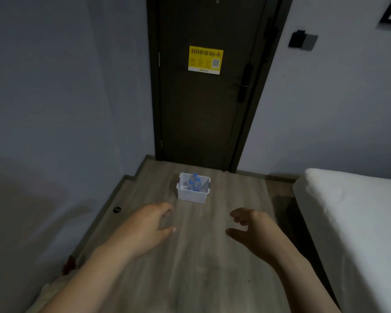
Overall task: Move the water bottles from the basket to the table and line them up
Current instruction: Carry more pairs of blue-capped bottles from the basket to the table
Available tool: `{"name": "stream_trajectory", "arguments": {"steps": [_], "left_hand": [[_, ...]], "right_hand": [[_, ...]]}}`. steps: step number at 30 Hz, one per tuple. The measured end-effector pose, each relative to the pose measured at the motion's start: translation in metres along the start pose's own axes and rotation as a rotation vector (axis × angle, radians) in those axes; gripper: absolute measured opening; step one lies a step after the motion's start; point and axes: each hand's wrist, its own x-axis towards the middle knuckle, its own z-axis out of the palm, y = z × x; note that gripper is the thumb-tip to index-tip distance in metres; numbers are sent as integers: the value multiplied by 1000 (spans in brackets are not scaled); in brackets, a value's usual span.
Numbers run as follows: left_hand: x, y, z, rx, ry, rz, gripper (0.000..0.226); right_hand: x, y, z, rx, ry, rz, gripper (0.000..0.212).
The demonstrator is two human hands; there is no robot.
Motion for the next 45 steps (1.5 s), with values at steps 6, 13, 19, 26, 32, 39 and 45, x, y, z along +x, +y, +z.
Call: {"name": "stream_trajectory", "arguments": {"steps": [6, 13, 19, 26, 32, 39, 45], "left_hand": [[111, 0, -8, -4, -2, -23, 42], [226, -17, -8, -70, -52, -48, 37], [340, -46, -8, -95, -83, -37, 36], [473, -87, -20, -127, -137, -60, 33], [563, -106, -20, -111, -209, -69, 35], [654, -124, -7, -131, -286, -107, 23], [740, -134, 17, -107, -320, -165, 23]], "right_hand": [[121, 24, -21, 4, 15, -29, 50], [232, 53, -30, 18, -12, -14, 49], [341, 65, -33, 33, -35, 16, 50], [469, 65, -37, 36, -108, 86, 48], [546, 75, -35, 20, -136, 115, 49], [639, 101, -31, 52, -214, 105, 50], [740, 134, -34, 67, -257, 101, 50]]}}
